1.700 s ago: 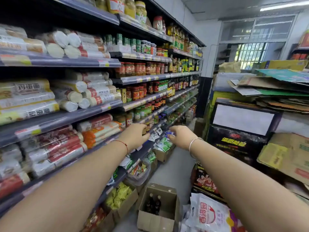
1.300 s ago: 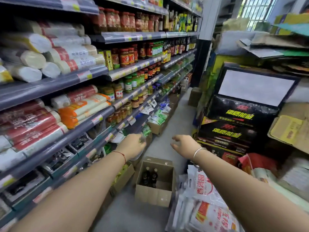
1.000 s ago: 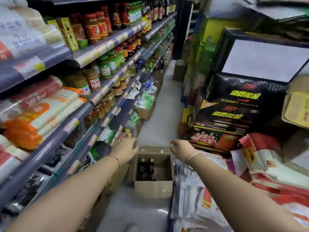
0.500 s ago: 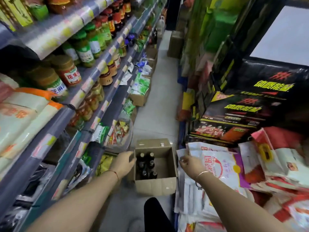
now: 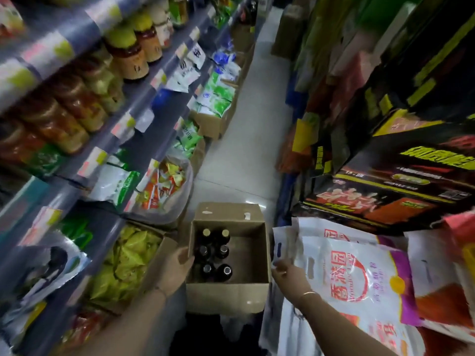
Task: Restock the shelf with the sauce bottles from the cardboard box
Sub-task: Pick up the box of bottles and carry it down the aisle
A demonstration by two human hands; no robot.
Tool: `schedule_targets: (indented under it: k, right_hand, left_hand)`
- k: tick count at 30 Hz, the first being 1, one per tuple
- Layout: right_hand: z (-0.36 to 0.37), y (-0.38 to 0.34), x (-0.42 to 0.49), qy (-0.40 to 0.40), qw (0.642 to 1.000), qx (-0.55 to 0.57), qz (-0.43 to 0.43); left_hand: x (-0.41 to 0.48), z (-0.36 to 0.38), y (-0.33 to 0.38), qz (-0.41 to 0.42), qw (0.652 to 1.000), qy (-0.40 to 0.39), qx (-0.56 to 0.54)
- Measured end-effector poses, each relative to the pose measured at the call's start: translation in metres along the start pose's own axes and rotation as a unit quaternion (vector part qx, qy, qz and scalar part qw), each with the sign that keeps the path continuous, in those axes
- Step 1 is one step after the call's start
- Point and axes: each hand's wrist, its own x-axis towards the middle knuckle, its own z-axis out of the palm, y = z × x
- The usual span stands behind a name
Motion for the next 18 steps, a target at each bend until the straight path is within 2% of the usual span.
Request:
schedule_targets:
  k: [2,4,7,13,18]
  right_hand:
    - [0.027,0.024,0.041,0.002,1.000,0.003,0.006]
    - [0.052,0.043,0.077,0.012,1.000,0.006,0.013]
    - [0.074,0.049,0.113,0.041,0.996,0.080,0.012]
    - [0.110,0.076,0.191,0.105,0.979,0.176,-0.006]
    - [0.129,0.095,0.229,0.105,0.973,0.204,-0.035]
  left_hand:
    - [0.019,0.014,-0.015,0.013,0.999,0.017,0.035]
    - [0.041,0.025,-0.032,0.043,0.991,0.040,0.121]
    - [0.078,0.041,-0.063,0.103,0.979,0.054,0.165]
    - [0.173,0.088,-0.141,0.058,0.996,0.043,0.053]
    - [0.196,0.105,-0.162,0.092,0.990,0.109,0.023]
